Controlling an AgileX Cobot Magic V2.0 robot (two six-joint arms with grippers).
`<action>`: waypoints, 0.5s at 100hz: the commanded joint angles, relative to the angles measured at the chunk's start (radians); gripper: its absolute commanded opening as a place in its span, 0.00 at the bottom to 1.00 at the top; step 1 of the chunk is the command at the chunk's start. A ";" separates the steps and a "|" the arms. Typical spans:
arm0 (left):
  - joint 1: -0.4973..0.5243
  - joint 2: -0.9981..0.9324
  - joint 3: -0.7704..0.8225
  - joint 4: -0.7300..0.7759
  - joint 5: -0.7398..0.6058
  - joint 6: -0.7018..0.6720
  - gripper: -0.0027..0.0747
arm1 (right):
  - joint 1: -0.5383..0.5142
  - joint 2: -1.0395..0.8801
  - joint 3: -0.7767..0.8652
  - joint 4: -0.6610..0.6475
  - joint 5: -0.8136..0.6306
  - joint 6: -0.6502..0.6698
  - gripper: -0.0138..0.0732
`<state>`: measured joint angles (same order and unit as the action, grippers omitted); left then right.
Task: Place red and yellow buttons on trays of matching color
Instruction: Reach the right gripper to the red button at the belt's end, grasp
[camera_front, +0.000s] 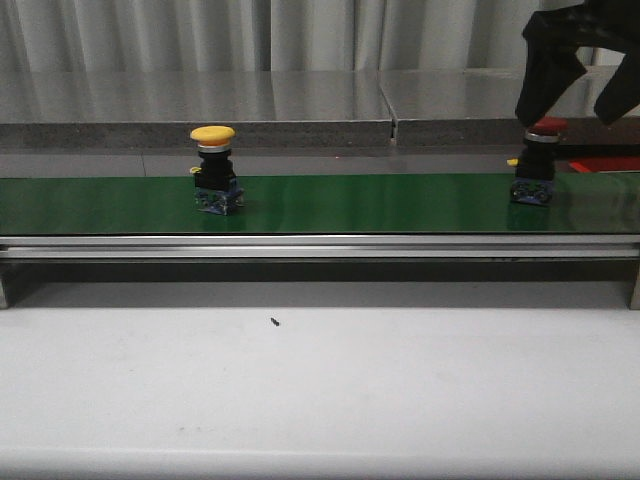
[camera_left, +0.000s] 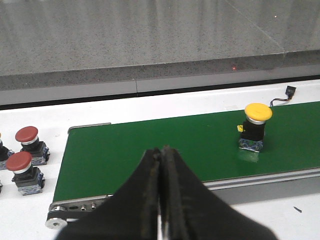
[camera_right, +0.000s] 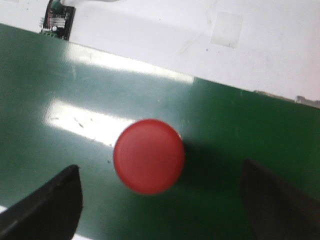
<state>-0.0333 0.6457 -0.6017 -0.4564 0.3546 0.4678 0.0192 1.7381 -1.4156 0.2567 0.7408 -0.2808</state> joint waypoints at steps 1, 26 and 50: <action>-0.008 0.001 -0.026 -0.021 -0.067 0.003 0.01 | -0.003 0.001 -0.075 0.014 -0.030 -0.011 0.89; -0.008 0.001 -0.026 -0.021 -0.067 0.003 0.01 | -0.035 0.094 -0.136 0.012 0.023 0.025 0.62; -0.008 0.001 -0.026 -0.021 -0.067 0.003 0.01 | -0.104 0.084 -0.180 0.013 0.112 0.037 0.33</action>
<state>-0.0333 0.6457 -0.6017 -0.4564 0.3546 0.4678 -0.0546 1.8883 -1.5351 0.2630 0.8439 -0.2442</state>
